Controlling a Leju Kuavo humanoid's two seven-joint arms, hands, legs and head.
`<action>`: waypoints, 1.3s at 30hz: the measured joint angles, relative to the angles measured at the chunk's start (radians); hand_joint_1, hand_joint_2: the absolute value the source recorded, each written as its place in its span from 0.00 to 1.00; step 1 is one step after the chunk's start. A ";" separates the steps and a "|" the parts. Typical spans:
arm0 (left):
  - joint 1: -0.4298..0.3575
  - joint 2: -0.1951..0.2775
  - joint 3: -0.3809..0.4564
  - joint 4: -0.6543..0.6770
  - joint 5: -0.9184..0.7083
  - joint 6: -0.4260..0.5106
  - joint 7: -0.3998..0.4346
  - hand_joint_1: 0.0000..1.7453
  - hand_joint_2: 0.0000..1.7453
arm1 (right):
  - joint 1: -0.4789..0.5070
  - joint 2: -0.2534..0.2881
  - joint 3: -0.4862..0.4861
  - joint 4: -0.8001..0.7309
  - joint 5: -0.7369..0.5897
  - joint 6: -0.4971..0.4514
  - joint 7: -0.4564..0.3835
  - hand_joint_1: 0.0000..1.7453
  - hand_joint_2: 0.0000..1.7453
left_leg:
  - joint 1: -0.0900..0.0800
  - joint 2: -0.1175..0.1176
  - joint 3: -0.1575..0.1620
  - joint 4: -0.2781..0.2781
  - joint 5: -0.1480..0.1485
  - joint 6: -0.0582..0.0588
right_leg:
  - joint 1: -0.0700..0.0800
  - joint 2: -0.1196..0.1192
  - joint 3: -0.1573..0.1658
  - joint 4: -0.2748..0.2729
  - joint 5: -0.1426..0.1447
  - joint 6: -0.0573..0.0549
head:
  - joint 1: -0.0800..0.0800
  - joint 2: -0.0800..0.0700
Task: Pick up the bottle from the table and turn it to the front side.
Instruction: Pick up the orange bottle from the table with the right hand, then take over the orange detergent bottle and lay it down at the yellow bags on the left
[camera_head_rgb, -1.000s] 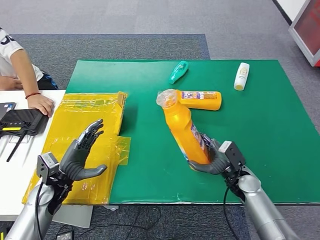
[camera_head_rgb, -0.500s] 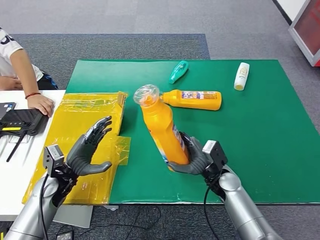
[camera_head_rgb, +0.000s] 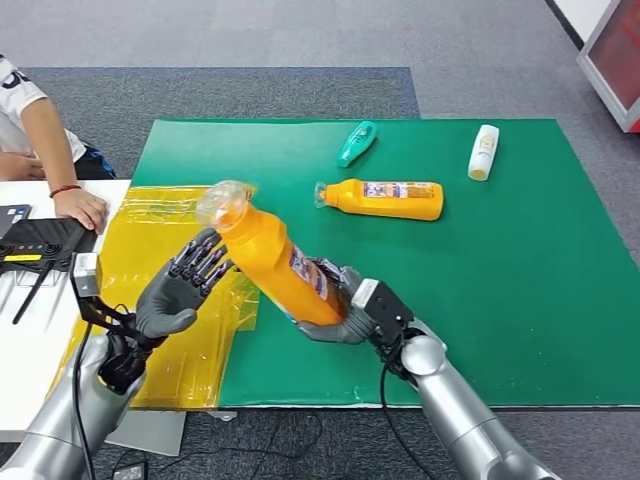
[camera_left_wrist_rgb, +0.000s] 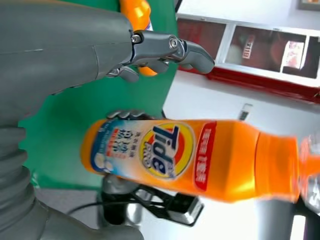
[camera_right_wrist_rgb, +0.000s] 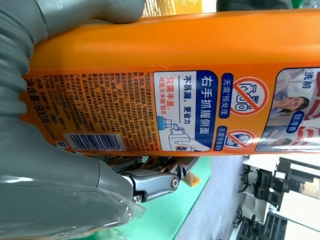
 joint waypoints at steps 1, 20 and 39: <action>-0.006 0.001 -0.001 0.014 0.023 -0.006 0.013 0.00 1.00 | -0.005 0.005 0.007 0.003 0.008 -0.008 0.002 0.96 1.00 | 0.000 0.000 0.000 0.000 0.000 0.000 | 0.000 0.000 0.000 0.000 0.000 0.000 | 0.000 0.000; -0.042 0.007 -0.035 0.082 -0.051 0.074 -0.008 0.00 1.00 | -0.036 0.049 0.085 0.039 0.082 -0.057 0.024 0.98 1.00 | 0.000 0.000 -0.001 0.000 0.000 0.000 | 0.000 0.000 -0.001 0.000 0.000 0.000 | 0.000 0.000; -0.204 0.004 -0.138 0.139 -0.045 0.074 0.048 0.00 1.00 | -0.128 0.084 0.106 0.168 0.069 -0.082 0.023 1.00 1.00 | 0.000 0.000 -0.001 0.000 0.002 -0.001 | 0.000 0.000 -0.001 0.000 0.002 0.000 | 0.000 0.000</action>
